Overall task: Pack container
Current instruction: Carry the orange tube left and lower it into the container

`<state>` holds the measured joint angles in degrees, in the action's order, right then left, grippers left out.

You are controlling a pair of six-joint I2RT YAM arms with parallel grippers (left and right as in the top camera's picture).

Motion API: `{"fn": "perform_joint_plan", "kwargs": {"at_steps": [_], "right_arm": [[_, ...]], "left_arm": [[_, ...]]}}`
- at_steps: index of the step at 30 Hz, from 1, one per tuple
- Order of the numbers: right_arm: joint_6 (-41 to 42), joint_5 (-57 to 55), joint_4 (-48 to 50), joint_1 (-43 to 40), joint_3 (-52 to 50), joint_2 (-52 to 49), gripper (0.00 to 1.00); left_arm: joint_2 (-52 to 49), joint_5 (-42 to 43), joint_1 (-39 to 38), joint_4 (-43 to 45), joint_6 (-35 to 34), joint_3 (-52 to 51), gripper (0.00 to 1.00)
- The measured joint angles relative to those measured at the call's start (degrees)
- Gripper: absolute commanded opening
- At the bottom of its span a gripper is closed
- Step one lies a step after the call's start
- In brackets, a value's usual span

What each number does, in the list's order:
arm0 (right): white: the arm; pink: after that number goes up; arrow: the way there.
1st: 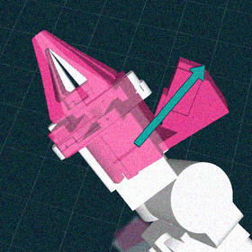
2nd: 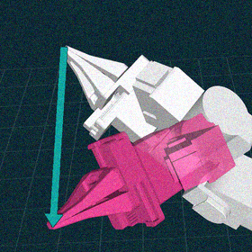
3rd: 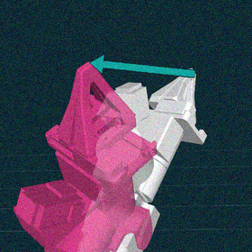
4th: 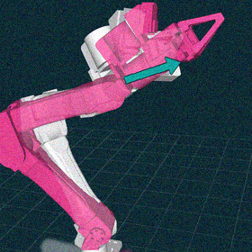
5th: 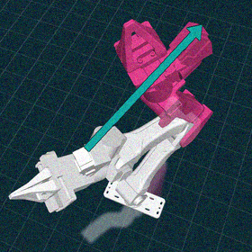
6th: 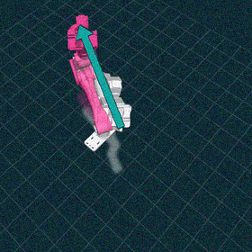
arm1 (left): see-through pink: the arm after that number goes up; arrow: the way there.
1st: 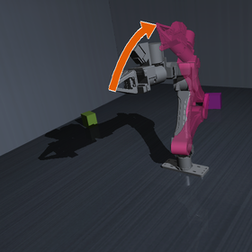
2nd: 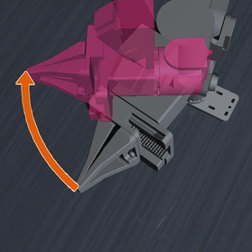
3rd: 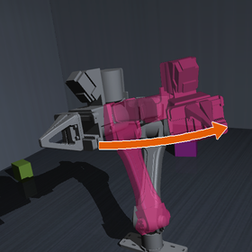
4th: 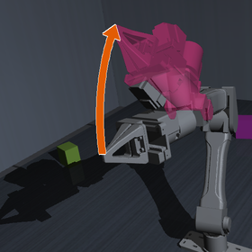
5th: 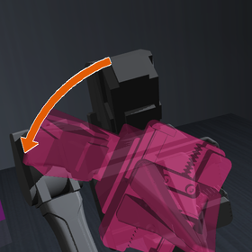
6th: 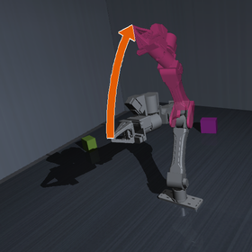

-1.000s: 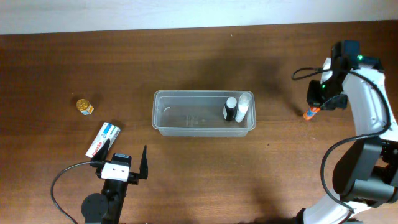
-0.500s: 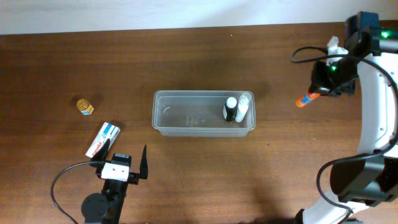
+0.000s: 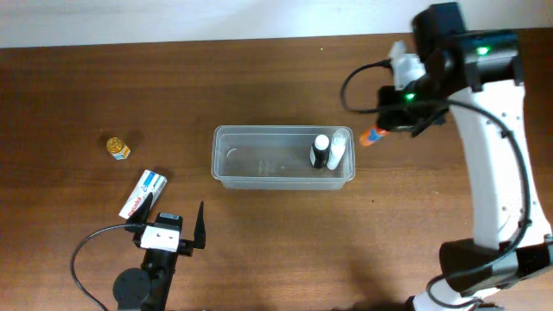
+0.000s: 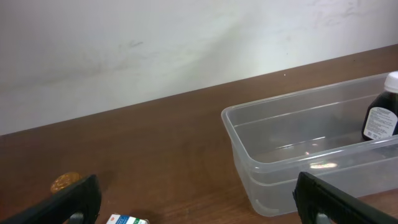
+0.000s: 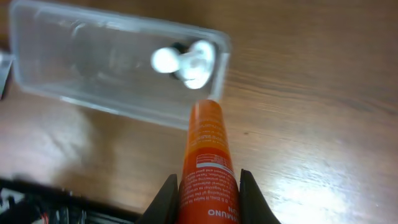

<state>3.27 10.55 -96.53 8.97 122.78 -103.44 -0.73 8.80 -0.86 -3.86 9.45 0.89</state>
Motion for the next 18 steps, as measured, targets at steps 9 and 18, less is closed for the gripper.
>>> {"fn": "perform_joint_plan", "kwargs": {"at_steps": [9, 18], "right_arm": [[-0.1, -0.1, 2.0, 10.7, 0.0, 0.0, 0.07], [1.3, -2.2, 2.2, 14.0, -0.2, -2.4, 0.07]], "left_arm": [[0.0, 0.0, 0.0, 0.0, 0.0, 0.0, 0.99], [0.0, 0.0, 0.0, 0.0, 0.0, 0.0, 0.99]]}}
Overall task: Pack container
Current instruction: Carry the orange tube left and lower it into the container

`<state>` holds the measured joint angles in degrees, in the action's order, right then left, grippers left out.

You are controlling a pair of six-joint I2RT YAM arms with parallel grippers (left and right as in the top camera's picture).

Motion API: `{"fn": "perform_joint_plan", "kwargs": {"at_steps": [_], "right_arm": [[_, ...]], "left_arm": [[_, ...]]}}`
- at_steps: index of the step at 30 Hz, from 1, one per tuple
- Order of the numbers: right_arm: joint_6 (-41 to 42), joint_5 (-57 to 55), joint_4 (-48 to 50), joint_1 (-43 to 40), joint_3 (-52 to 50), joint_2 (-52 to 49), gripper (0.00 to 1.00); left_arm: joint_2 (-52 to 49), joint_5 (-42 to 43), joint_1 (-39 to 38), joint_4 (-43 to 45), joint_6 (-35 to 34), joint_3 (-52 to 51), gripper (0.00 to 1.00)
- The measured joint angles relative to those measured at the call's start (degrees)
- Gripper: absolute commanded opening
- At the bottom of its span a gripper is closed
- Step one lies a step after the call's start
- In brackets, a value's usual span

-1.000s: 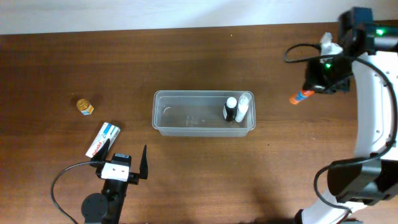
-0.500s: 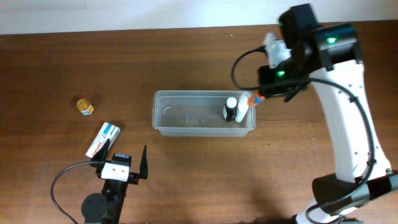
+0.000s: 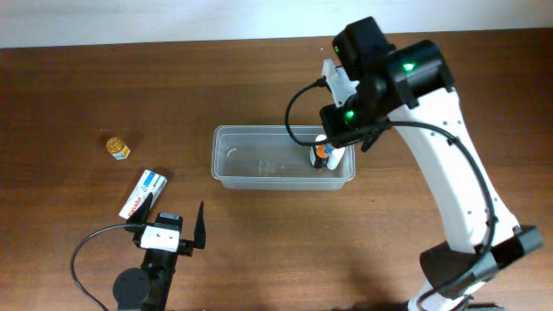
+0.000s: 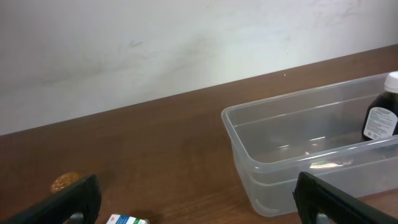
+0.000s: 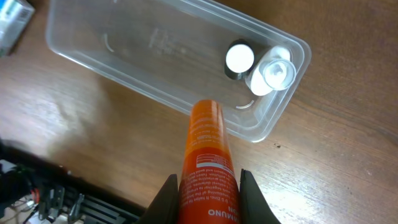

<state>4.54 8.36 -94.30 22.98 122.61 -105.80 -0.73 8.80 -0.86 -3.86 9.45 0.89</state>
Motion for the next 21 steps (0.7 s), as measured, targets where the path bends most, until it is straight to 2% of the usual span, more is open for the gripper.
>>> {"fn": "perform_joint_plan", "kwargs": {"at_steps": [21], "right_arm": [[2.8, -6.0, 16.0, 1.0, -21.1, -2.1, 0.07]], "left_arm": [[0.0, 0.0, 0.0, 0.0, 0.0, 0.0, 0.99]]}}
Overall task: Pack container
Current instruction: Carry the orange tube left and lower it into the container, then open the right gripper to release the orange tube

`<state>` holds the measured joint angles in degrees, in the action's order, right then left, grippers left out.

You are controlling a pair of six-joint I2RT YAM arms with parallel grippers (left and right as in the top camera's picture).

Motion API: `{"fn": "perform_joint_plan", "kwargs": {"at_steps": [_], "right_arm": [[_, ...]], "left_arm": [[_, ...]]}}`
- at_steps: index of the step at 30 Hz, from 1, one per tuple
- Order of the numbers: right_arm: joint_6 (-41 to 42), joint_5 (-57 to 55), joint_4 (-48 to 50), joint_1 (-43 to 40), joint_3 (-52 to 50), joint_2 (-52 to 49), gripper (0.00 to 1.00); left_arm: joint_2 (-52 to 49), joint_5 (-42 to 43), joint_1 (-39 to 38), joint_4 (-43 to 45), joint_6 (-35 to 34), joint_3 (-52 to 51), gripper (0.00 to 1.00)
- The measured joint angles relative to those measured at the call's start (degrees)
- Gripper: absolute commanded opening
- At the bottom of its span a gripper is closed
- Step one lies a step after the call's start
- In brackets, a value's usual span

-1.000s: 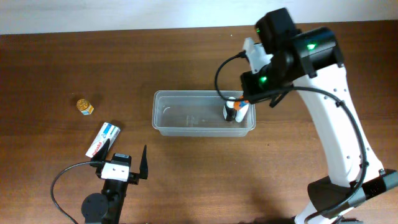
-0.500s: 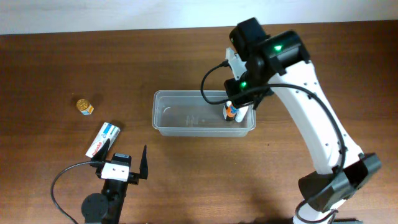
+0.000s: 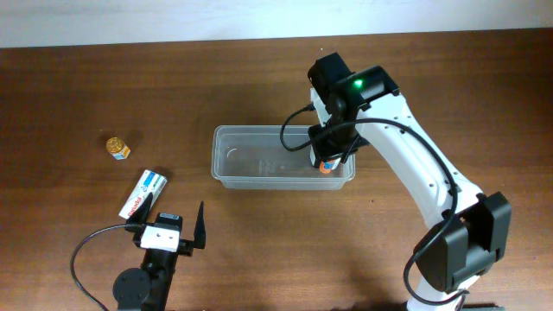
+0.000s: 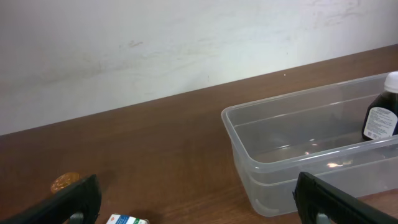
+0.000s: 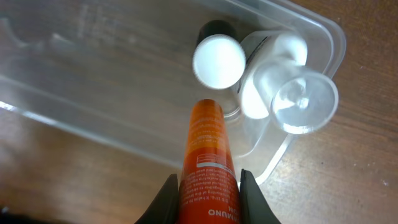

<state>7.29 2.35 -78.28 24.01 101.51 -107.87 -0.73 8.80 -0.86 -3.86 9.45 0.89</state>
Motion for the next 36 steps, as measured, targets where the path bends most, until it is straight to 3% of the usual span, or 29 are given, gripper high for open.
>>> {"fn": "perform_joint_plan", "kwargs": {"at_steps": [18, 36], "right_arm": [[1.8, -3.5, 10.4, 0.0, -11.3, -0.1, 0.08], [3.7, -3.4, 11.1, 0.0, -12.6, -0.1, 0.08]], "left_arm": [[0.0, 0.0, 0.0, 0.0, 0.0, 0.0, 0.99], [0.0, 0.0, 0.0, 0.0, 0.0, 0.0, 0.99]]}}
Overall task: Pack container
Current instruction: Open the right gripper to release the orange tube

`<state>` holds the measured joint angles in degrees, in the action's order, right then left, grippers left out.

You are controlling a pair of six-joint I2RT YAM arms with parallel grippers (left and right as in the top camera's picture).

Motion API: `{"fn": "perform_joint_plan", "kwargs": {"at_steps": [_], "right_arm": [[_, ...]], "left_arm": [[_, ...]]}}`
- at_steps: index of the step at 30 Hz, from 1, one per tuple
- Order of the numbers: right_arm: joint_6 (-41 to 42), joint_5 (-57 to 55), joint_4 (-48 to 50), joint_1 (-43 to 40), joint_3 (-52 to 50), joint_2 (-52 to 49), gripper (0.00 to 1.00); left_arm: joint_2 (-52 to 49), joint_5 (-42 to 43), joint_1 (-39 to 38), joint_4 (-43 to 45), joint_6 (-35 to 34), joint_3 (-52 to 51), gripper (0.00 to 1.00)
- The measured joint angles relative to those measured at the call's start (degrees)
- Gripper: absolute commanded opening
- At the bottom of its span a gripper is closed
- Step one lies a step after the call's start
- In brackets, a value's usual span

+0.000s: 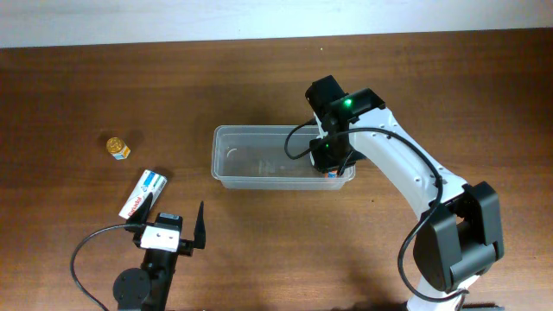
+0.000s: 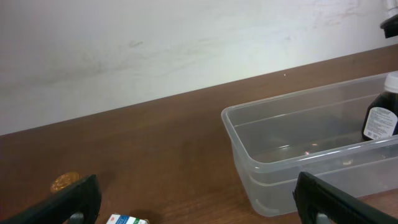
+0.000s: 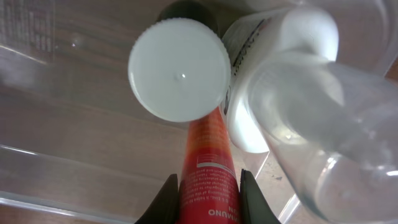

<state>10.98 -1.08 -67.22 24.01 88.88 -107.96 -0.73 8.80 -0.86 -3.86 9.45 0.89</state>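
Observation:
A clear plastic container [image 1: 259,160] lies mid-table. At its right end stand a dark bottle with a white cap [image 3: 179,67] and a white bottle with a clear cap [image 3: 292,81]. My right gripper [image 3: 209,190] is shut on an orange tube [image 3: 209,168], lowered into the container right beside those bottles; its tip is hidden under the white cap. My left gripper [image 2: 193,208] rests open near the table's front left, holding nothing. A white and blue box [image 1: 143,193] lies just ahead of it, and a small gold jar [image 1: 117,147] sits further left.
The container's left two thirds [image 2: 292,146] hold nothing. The right arm [image 1: 406,177] reaches over the table's right half. A cable [image 1: 86,250] loops by the left arm's base. A pale wall [image 2: 155,37] rises behind the table's back edge.
My right gripper has dropped lower with the orange tube, from above the container's right end to down inside it against the two bottles. The left arm has not moved.
My right gripper first held the orange tube off the container's right end. Then it held the tube above the container by the bottles, then lower over them, and now inside the container. The left gripper stayed open and still throughout.

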Motion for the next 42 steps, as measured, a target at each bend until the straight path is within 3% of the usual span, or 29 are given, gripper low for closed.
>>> {"fn": "perform_joint_plan", "kwargs": {"at_steps": [6, 20, 33, 42], "right_arm": [[1.8, 0.0, 0.0, 0.0, 0.0, 0.0, 0.08], [2.5, 0.2, 0.0, 0.0, 0.0, 0.0, 0.24], [2.6, 0.5, 0.0, 0.0, 0.0, 0.0, 0.25], [2.5, 0.5, 0.0, 0.0, 0.0, 0.0, 0.42]], "left_arm": [[0.0, 0.0, 0.0, 0.0, 0.0, 0.0, 0.99], [0.0, 0.0, 0.0, 0.0, 0.0, 0.0, 0.99], [0.0, 0.0, 0.0, 0.0, 0.0, 0.0, 0.99], [0.0, 0.0, 0.0, 0.0, 0.0, 0.0, 0.99]]}}
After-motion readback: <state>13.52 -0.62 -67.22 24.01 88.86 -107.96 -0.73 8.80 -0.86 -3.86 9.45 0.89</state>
